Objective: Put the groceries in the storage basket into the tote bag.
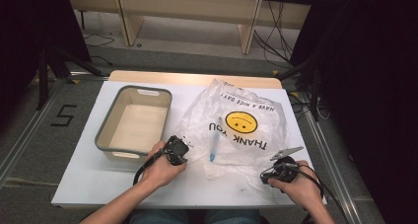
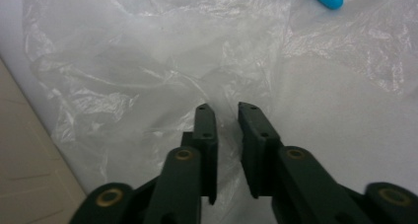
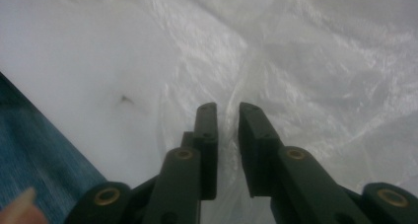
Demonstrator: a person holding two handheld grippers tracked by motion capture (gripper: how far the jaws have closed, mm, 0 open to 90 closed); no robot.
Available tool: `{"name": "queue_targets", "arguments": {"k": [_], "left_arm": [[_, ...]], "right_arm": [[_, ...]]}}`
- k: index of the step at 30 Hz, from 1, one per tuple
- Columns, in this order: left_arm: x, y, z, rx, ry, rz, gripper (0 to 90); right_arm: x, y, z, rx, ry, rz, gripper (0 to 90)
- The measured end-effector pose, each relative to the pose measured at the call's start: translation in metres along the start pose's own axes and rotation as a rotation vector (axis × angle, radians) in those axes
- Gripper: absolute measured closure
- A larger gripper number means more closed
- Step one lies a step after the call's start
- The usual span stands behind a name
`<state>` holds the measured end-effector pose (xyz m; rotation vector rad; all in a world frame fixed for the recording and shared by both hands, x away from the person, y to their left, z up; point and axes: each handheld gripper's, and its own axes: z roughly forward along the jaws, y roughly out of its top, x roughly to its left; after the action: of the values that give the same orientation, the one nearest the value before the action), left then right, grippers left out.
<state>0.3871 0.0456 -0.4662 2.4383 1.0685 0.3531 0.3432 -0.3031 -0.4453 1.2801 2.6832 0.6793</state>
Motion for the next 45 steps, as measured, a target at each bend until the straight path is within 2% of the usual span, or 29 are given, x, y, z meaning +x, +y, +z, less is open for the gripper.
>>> {"name": "queue_targets", "arguments": {"k": [3,8,12,18,25,26,29,32,35,38,41,43,45], "left_arm": [[0.001,-0.001,-0.004,0.002,-0.004,-0.012,87.2],[-0.003,-0.004,-0.01,0.006,-0.024,-0.023,88.7],[-0.011,-0.006,-0.016,-0.001,-0.045,-0.012,88.7],[-0.02,-0.017,-0.025,-0.011,-0.084,-0.006,88.4],[-0.015,-0.025,-0.034,-0.044,-0.073,-0.022,86.6],[-0.014,-0.026,-0.035,-0.05,-0.075,-0.014,85.6],[-0.014,-0.028,-0.04,-0.092,-0.078,-0.02,79.3],[-0.016,-0.029,-0.047,-0.148,-0.081,-0.021,69.3],[-0.018,-0.029,-0.056,-0.193,-0.061,-0.002,57.3],[-0.019,-0.028,-0.066,-0.237,-0.055,-0.015,48.7],[-0.02,-0.028,-0.072,-0.255,-0.025,-0.016,42.4],[-0.02,-0.028,-0.072,-0.246,-0.001,-0.014,36.9],[-0.019,-0.028,-0.072,-0.235,0.0,-0.016,33.3]], "right_arm": [[-0.004,-0.004,0.0,0.037,-0.013,-0.012,86.3],[-0.014,-0.01,0.0,0.063,-0.046,-0.013,87.8],[-0.023,-0.012,-0.002,0.057,-0.109,-0.017,87.9],[-0.038,-0.012,-0.003,0.012,-0.195,-0.014,87.9],[-0.039,-0.013,-0.002,0.015,-0.209,-0.014,87.2],[-0.039,-0.013,-0.002,0.012,-0.207,-0.012,86.4],[-0.035,-0.012,-0.005,-0.026,-0.193,-0.002,80.5],[-0.03,-0.009,-0.009,-0.103,-0.177,-0.001,72.0],[-0.025,-0.005,-0.013,-0.176,-0.146,0.018,63.7],[-0.022,-0.002,-0.015,-0.248,-0.127,0.017,58.3],[-0.021,0.0,-0.015,-0.285,-0.126,0.024,52.1],[-0.02,0.001,-0.014,-0.302,-0.125,0.034,50.6],[-0.022,0.001,-0.012,-0.31,-0.121,0.041,48.7]]}}
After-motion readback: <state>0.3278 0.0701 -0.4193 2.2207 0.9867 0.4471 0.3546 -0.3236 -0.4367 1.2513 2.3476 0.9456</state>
